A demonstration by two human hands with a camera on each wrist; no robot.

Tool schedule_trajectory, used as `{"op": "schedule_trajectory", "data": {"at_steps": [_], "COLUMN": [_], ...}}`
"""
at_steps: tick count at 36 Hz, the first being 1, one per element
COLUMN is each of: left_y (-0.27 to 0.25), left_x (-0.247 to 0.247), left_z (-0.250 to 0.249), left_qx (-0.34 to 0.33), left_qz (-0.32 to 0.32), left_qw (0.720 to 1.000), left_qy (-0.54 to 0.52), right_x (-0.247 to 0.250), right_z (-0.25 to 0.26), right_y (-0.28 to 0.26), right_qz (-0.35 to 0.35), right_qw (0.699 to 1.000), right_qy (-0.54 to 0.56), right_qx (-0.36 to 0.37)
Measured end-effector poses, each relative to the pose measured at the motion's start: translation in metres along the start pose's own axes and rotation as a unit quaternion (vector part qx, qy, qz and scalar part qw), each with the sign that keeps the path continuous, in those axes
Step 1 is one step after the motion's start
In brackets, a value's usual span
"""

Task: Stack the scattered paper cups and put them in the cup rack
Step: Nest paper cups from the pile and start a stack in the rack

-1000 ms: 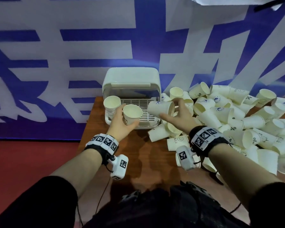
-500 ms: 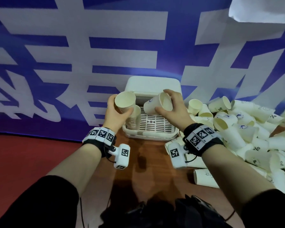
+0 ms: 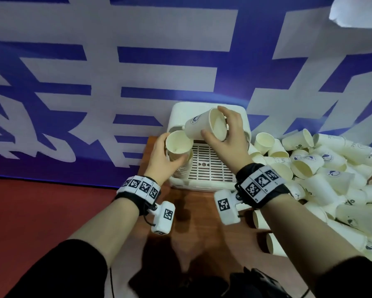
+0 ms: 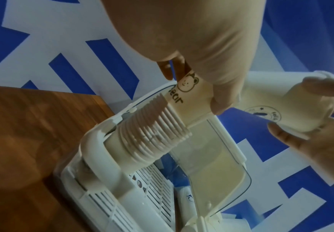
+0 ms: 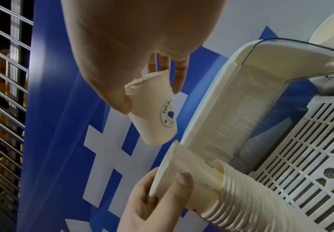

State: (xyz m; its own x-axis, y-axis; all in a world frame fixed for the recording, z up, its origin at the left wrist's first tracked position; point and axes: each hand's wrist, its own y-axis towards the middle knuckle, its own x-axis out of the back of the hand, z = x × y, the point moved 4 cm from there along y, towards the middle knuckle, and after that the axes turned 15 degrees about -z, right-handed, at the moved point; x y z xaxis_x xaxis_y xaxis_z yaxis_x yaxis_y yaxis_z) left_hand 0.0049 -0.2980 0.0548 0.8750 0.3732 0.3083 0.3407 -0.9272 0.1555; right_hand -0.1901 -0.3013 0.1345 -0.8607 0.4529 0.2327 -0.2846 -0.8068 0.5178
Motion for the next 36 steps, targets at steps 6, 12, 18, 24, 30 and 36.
{"op": "schedule_trajectory", "data": {"at_steps": [6, 12, 18, 24, 30, 36], "left_y": [0.001, -0.003, -0.004, -0.004, -0.005, -0.006], "left_x": [-0.001, -0.003, -0.003, -0.003, -0.001, 0.001], "left_z": [0.008, 0.018, 0.023, 0.028, 0.038, 0.044], "left_qx": [-0.010, -0.003, -0.030, -0.033, 0.008, 0.022], "left_qz": [-0.004, 0.013, 0.026, 0.050, 0.091, 0.130], "left_qw": [0.998, 0.996, 0.996, 0.995, 0.992, 0.988], "left_qy": [0.063, 0.085, 0.074, 0.084, 0.082, 0.074], "right_x": [-0.016, -0.032, -0.046, -0.058, -0.069, -0.075], "right_z": [0.000, -0.007, -0.017, -0.022, -0.028, -0.043], "right_y": [-0.006, -0.018, -0.027, -0.034, -0.039, -0.049], "right_qz": [0.052, 0.111, 0.162, 0.201, 0.217, 0.261], "right_qw": [0.998, 0.990, 0.980, 0.968, 0.955, 0.944], "right_qy": [0.004, -0.030, -0.069, -0.101, -0.158, -0.187], "right_qx": [0.031, 0.077, 0.096, 0.109, 0.124, 0.080]}}
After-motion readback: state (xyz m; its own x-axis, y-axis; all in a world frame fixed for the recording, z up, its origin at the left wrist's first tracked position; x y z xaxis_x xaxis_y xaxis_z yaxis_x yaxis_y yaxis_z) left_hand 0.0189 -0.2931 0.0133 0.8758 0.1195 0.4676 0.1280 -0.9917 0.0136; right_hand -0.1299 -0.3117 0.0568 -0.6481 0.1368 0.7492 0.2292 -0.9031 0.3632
